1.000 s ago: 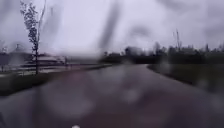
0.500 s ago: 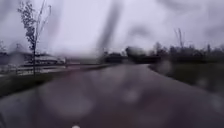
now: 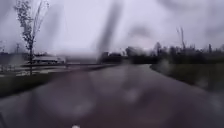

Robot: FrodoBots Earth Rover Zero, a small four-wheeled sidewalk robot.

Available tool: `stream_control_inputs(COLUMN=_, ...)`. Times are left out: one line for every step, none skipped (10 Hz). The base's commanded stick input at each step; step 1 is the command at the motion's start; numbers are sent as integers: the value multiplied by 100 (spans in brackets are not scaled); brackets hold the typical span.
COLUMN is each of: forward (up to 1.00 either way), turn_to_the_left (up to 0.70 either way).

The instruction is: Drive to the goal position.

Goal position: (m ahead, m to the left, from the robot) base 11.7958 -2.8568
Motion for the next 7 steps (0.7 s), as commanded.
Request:
stream_control_inputs(forward=70, turn_to_the_left=0)
stream_control_inputs(forward=70, turn_to_the_left=0)
stream_control_inputs(forward=70, turn_to_the_left=0)
stream_control_inputs(forward=70, turn_to_the_left=0)
stream_control_inputs(forward=70, turn_to_the_left=0)
stream_control_inputs(forward=70, turn_to_the_left=0)
stream_control_inputs(forward=70, turn_to_the_left=0)
